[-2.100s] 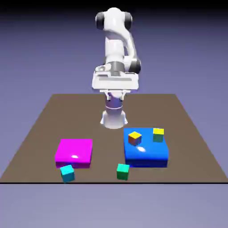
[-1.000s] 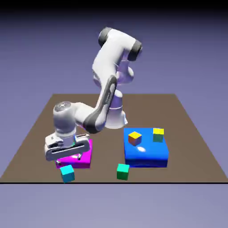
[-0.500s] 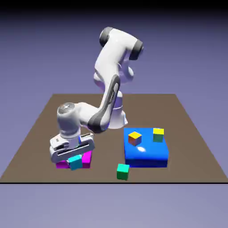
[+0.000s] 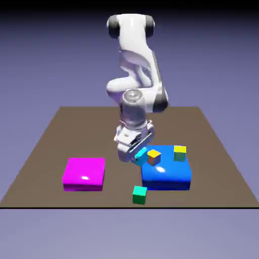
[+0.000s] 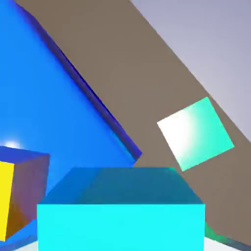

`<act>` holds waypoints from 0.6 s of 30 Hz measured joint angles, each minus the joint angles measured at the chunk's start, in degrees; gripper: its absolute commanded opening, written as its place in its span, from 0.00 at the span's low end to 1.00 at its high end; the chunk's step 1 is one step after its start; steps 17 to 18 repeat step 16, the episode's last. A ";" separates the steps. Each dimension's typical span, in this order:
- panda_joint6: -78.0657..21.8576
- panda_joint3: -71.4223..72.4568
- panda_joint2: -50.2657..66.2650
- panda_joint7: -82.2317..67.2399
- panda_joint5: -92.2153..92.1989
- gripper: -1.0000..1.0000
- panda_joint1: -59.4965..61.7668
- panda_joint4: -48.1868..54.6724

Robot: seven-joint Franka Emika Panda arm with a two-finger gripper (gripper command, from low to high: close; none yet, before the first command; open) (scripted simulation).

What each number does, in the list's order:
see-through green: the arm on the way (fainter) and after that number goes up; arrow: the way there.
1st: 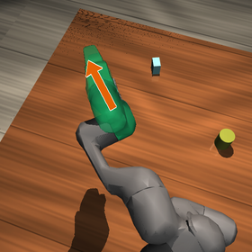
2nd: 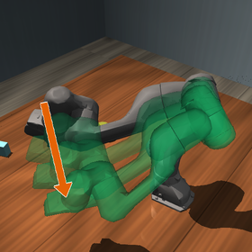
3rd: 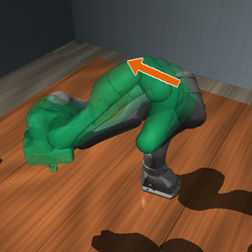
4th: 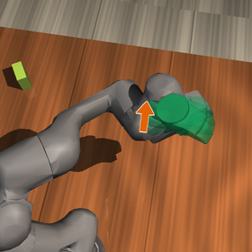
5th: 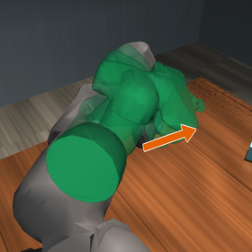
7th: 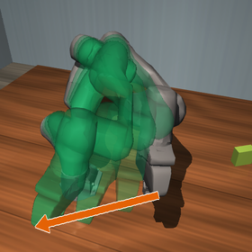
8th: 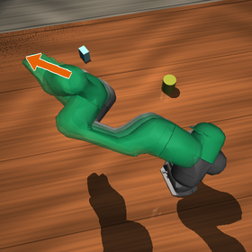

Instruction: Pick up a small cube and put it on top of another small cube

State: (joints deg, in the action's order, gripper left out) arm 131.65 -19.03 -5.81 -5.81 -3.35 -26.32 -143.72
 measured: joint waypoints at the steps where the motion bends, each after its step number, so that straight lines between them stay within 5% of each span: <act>1: -0.31 1.34 -2.07 0.99 1.59 0.00 0.07 -1.19; 7: -2.10 9.21 -14.24 6.79 10.93 0.00 -0.63 -8.18; 13: 10.35 8.47 -5.64 6.59 10.97 0.00 -0.43 -12.04; 14: 10.83 8.45 -5.31 6.59 10.97 1.00 -0.42 -12.19; 18: 10.88 8.45 -5.31 6.65 11.06 1.00 -0.42 -12.19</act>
